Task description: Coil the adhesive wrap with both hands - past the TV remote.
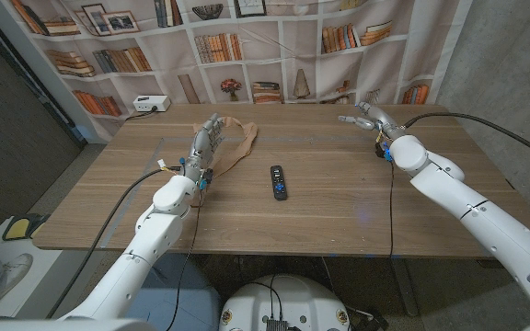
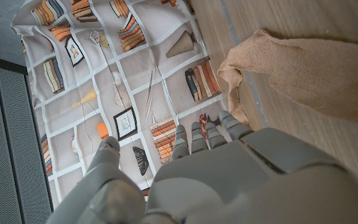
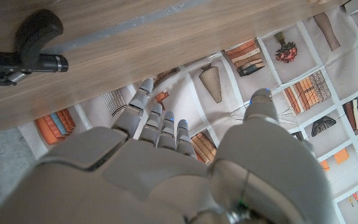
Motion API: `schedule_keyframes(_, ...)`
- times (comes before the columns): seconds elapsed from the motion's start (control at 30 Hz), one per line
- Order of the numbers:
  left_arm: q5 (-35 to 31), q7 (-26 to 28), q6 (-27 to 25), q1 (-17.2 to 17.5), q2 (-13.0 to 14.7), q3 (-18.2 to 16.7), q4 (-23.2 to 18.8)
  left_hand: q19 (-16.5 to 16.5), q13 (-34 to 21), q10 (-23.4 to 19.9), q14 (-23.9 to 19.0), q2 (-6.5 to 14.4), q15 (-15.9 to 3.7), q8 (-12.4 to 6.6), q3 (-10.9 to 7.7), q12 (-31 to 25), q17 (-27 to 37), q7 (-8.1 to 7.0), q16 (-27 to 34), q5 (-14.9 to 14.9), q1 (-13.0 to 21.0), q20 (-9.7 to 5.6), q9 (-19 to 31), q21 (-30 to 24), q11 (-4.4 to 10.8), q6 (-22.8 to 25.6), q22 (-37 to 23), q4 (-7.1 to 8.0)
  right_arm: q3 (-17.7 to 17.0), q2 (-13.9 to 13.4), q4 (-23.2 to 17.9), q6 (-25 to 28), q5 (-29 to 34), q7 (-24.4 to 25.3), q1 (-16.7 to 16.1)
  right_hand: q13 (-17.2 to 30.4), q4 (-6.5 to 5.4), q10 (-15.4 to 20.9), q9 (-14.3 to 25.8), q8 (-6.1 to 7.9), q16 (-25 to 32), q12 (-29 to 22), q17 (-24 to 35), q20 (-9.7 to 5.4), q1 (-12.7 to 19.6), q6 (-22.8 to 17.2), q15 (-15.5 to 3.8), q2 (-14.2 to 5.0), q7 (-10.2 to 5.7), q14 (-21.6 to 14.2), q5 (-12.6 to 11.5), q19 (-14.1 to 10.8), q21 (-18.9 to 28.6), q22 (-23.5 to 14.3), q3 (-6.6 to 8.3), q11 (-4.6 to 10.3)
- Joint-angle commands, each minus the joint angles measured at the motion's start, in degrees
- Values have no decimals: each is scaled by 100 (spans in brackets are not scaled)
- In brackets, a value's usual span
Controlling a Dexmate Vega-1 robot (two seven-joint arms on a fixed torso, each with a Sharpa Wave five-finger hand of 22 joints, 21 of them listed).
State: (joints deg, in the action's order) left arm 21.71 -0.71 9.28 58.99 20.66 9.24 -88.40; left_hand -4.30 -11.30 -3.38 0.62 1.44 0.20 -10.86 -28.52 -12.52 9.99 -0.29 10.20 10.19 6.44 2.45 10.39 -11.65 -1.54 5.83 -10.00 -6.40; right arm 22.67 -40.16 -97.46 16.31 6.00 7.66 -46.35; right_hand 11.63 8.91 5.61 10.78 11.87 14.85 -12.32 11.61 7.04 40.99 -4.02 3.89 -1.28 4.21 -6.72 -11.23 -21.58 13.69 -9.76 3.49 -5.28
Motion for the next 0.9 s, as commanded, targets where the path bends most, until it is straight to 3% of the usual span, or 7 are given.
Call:
schedule_keyframes(0.03,-9,-21,-58,-62,-21,21,81,-44,-18,-49,52,50,-9,-20,-9,-21,15,17,28,26,-5,5,19,10,13,52,-23,-39,170,10,-32,323,306,156,120,22,-18,75,19,33,45,-62,30,-32,72,-91,-111,-1,117,-70,-20,-93,39,-33,20,-97)
schedule_keyframes(0.23,-6,-45,-75,-98,-61,42,151,-44,-19,-47,48,50,-13,-17,-7,-19,15,11,30,25,-3,3,18,12,-8,51,-23,-44,297,28,-22,521,537,226,229,21,-11,302,17,84,97,-116,45,-17,160,-314,-114,23,201,-251,-22,-325,68,-30,36,-155)
schedule_keyframes(0.5,-21,-71,-71,-142,-96,58,171,-43,-19,-55,51,54,-8,-29,-5,-20,14,48,29,25,2,2,17,16,-4,94,-23,-50,354,53,28,593,663,274,297,22,-7,392,16,94,108,-136,49,-41,214,-380,-162,15,182,-299,-28,-334,45,-30,55,-99)
schedule_keyframes(0.9,-36,-44,-105,-113,-112,49,125,-39,-19,-59,46,55,-2,-25,0,-19,15,-10,30,24,3,9,17,20,-1,100,-23,-56,522,24,-91,1039,930,135,389,24,-36,648,16,115,171,-200,70,-26,238,-532,-152,17,223,-480,-24,-446,36,-30,57,-141)
